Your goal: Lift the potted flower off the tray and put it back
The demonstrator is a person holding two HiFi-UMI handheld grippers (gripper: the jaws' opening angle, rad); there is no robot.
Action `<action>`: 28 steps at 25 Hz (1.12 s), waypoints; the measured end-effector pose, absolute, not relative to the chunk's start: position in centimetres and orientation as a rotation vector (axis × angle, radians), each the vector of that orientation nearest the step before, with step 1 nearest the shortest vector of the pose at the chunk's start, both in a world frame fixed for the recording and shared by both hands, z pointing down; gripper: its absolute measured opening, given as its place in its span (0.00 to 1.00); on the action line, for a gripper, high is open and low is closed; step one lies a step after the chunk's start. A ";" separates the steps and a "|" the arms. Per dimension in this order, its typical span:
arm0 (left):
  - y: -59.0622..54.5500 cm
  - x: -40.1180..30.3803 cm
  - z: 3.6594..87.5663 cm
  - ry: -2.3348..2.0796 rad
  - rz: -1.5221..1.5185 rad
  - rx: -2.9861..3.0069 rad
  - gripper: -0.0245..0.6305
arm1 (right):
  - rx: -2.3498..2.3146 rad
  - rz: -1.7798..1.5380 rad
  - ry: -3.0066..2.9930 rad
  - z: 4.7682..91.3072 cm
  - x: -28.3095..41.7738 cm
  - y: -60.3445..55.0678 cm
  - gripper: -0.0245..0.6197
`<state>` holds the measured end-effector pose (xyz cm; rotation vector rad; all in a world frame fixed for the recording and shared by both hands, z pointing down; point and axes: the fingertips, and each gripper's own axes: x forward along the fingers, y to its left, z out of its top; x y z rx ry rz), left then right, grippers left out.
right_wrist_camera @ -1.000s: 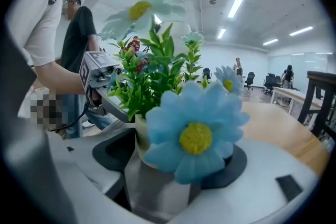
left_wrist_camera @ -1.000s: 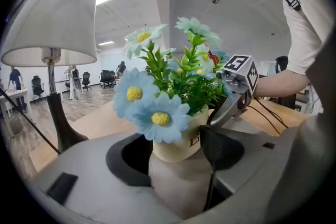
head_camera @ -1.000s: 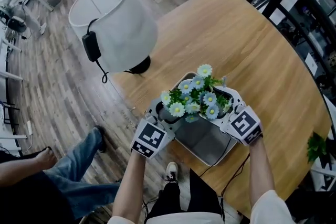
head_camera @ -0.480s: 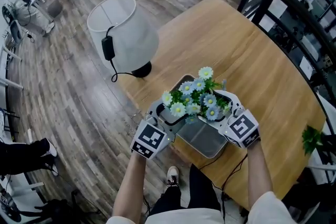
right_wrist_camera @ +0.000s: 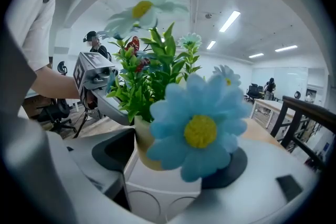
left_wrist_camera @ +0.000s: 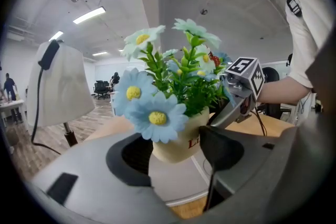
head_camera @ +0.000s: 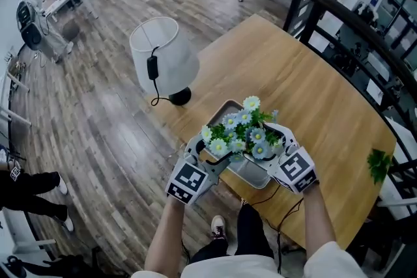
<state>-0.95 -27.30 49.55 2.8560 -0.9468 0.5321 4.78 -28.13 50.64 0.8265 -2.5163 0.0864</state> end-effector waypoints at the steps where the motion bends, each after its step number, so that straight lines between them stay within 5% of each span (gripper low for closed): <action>1: -26.8 -1.0 49.0 -0.941 0.535 2.866 0.50 | 0.835 0.080 -2.515 50.1 4.7 -27.6 0.66; 28: -12.1 -2.6 39.7 -0.878 0.485 2.957 0.50 | 1.031 0.010 -2.494 40.6 3.0 -12.6 0.67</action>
